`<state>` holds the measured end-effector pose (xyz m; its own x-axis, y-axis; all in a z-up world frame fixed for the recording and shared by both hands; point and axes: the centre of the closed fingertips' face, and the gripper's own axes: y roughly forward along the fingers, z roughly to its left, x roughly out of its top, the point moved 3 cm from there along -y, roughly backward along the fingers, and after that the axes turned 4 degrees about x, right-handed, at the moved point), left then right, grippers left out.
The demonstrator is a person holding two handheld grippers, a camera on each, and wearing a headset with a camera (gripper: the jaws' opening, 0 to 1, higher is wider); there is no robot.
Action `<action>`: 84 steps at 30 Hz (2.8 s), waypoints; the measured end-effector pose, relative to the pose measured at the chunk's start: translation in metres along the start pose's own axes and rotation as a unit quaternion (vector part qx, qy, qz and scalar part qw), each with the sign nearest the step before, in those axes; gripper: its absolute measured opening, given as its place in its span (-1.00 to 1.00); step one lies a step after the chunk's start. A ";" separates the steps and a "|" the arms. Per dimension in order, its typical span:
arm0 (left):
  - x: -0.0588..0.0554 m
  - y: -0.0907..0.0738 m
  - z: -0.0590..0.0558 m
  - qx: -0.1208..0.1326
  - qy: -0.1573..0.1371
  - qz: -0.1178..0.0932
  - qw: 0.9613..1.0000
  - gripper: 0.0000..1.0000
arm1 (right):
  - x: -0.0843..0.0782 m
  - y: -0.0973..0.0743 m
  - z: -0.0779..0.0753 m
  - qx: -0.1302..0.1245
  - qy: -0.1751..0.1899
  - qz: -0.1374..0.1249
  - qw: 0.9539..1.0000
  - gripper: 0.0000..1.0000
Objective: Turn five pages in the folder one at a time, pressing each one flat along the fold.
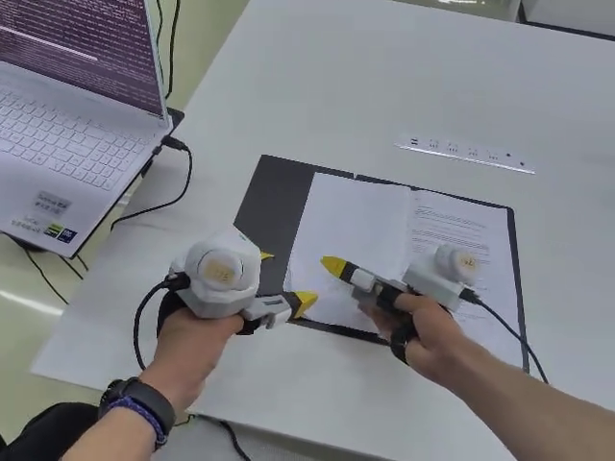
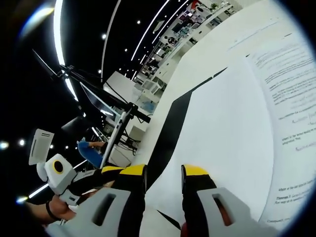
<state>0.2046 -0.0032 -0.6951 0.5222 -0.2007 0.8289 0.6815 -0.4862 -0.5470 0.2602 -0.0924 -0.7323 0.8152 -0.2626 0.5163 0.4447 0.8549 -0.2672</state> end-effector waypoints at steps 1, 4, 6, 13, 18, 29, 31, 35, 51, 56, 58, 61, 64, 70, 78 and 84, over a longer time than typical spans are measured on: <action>0.001 0.002 -0.001 -0.002 0.001 0.000 1.000 -0.08 | 0.003 -0.004 -0.001 -0.002 -0.002 -0.004 1.000 -0.50; 0.003 0.010 0.000 -0.003 -0.004 -0.008 1.000 -0.26 | 0.010 -0.012 -0.005 -0.005 -0.005 -0.012 1.000 -0.54; 0.002 0.015 0.001 -0.006 -0.015 -0.011 1.000 -0.32 | 0.013 -0.016 -0.006 -0.008 -0.006 -0.016 1.000 -0.55; -0.006 0.029 -0.005 -0.018 -0.008 -0.001 1.000 -0.62 | 0.018 -0.034 -0.016 -0.019 -0.011 -0.025 0.999 -0.59; -0.012 0.037 -0.004 -0.023 -0.009 0.007 1.000 -0.82 | 0.020 -0.046 -0.026 -0.030 -0.010 -0.029 0.999 -0.62; -0.040 0.052 0.005 -0.013 -0.017 0.051 0.998 -0.96 | 0.027 -0.058 -0.040 -0.043 -0.013 -0.034 0.998 -0.67; -0.046 0.054 0.007 -0.009 -0.017 0.060 0.998 -0.97 | 0.029 -0.059 -0.042 -0.045 -0.013 -0.036 0.998 -0.69; -0.057 0.054 0.009 -0.002 -0.010 0.076 0.997 -1.00 | 0.032 -0.060 -0.045 -0.048 -0.013 -0.038 0.998 -0.71; -0.056 0.054 0.011 0.013 -0.032 0.052 0.998 -1.00 | 0.048 -0.054 -0.066 -0.063 -0.026 -0.037 0.997 -0.82; -0.056 0.054 0.011 0.013 -0.032 0.050 0.998 -1.00 | 0.054 -0.050 -0.075 -0.069 -0.028 -0.038 0.997 -0.86; -0.057 0.055 0.011 0.014 -0.032 0.049 0.998 -1.00 | 0.054 -0.050 -0.074 -0.076 -0.034 -0.038 0.996 -0.91; -0.057 0.055 0.010 0.017 -0.030 0.049 0.998 -1.00 | 0.057 -0.049 -0.079 -0.081 -0.037 -0.039 0.995 -0.96; -0.057 0.054 0.010 0.017 -0.032 0.048 0.998 -1.00 | 0.061 -0.048 -0.082 -0.084 -0.037 -0.042 0.995 -0.99; -0.057 0.054 0.010 0.019 -0.032 0.048 0.998 -1.00 | 0.057 -0.045 -0.075 -0.084 -0.046 -0.040 0.995 -1.00; -0.057 0.054 0.009 0.020 -0.029 0.048 0.998 -1.00 | 0.058 -0.045 -0.071 -0.078 -0.048 -0.043 0.995 -1.00; -0.057 0.054 0.009 0.021 -0.030 0.047 0.998 -1.00 | 0.064 -0.040 -0.070 -0.082 -0.057 -0.052 0.994 -1.00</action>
<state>0.2163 -0.0105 -0.7729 0.6138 -0.1916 0.7659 0.6480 -0.4320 -0.6274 0.3202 -0.1750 -0.7455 0.7186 -0.2856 0.6341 0.5861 0.7394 -0.3312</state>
